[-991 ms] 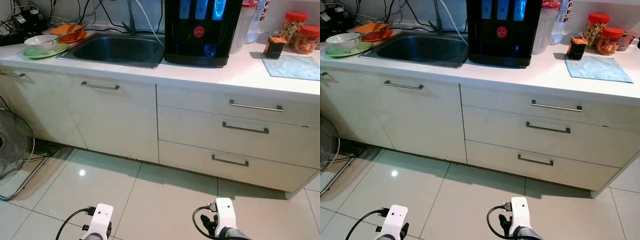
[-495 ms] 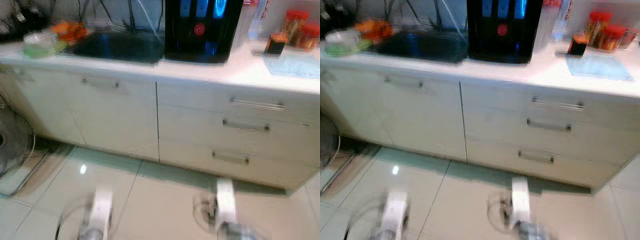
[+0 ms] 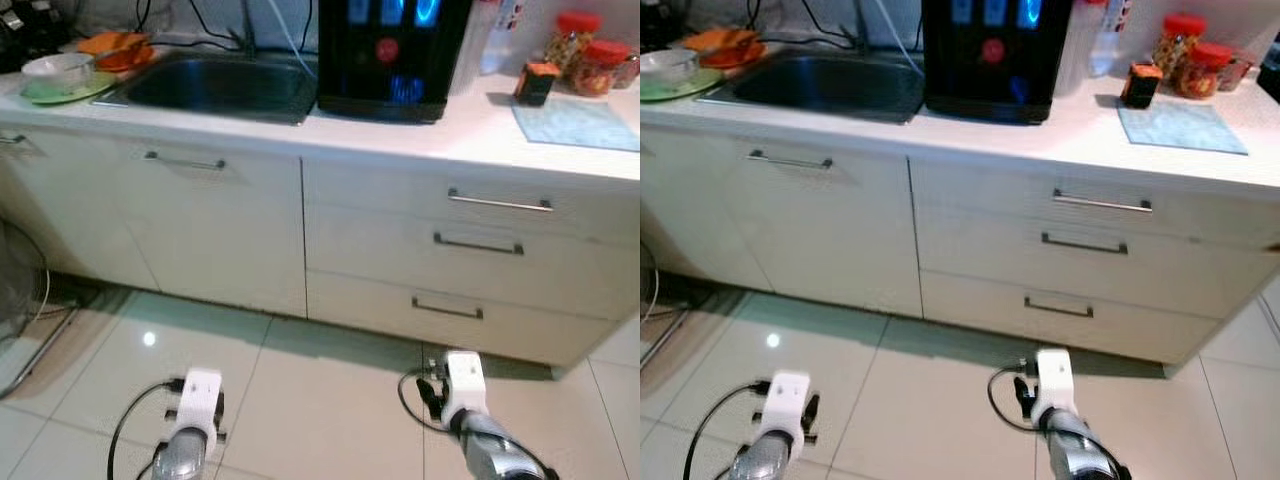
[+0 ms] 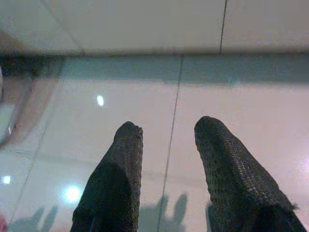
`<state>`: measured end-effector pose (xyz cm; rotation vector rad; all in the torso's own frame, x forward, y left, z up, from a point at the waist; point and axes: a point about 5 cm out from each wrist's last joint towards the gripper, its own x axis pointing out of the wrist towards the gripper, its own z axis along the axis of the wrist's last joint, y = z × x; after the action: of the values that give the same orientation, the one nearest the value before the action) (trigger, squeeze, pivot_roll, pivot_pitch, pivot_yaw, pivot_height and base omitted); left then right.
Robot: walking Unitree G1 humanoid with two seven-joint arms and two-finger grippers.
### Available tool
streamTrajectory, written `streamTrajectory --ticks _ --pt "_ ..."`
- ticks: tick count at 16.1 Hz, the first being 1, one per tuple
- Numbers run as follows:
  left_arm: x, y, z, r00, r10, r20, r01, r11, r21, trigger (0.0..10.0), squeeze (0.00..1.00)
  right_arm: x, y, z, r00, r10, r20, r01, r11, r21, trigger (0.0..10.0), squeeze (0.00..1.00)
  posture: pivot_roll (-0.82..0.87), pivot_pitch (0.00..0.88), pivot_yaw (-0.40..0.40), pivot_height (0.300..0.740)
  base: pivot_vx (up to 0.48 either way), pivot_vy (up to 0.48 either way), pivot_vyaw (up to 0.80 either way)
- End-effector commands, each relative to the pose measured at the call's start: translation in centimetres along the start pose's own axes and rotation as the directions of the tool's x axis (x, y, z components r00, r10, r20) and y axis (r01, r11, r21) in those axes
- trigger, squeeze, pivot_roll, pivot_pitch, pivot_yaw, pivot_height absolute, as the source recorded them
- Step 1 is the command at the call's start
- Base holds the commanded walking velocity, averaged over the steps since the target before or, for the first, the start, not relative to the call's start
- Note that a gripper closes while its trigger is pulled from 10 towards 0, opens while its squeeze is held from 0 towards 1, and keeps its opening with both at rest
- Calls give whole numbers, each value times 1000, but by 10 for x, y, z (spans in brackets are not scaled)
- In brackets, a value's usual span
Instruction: Kitchen organization
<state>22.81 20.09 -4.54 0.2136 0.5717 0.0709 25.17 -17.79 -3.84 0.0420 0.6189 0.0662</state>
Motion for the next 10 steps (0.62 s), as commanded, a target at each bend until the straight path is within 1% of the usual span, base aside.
streamTrajectory --ticks 1,2,4,5,7,8,9,10 --pt "4 6 17 996 40 84 -38 999 -27 10000 0 4 0 19 997 -4 79 4 1000 -9 10000 0 119 10 37 740 0 0 0" --pt "5 8 24 990 53 129 -48 998 -45 10000 0 6 1 28 992 7 123 -8 1000 4 10000 0 119 10 37 740 0 0 0" --pt "5 9 36 976 77 204 -62 995 -79 10000 0 8 7 43 979 41 199 -41 999 -5 10000 0 118 0 35 740 0 0 0" --pt "4 9 41 965 88 247 -67 993 -94 10000 0 8 10 54 966 45 256 -44 999 -10 10000 0 114 0 38 740 0 0 0" --pt "2 10 49 947 103 303 -77 992 -97 10000 0 9 15 69 942 51 331 -58 998 9 10000 0 111 0 40 740 0 0 0" --pt "2 11 57 931 111 347 -84 992 -93 10000 0 9 20 80 921 66 383 -77 997 12 10000 0 108 0 40 740 0 0 0" --pt "1 12 62 922 112 372 -84 992 -90 10000 0 9 22 86 910 73 409 -83 996 8 10000 0 108 0 41 740 0 0 0" --pt "1 13 72 903 112 414 -84 993 -86 10000 0 9 26 96 888 81 453 -94 996 7 10000 0 110 0 40 740 0 0 0"
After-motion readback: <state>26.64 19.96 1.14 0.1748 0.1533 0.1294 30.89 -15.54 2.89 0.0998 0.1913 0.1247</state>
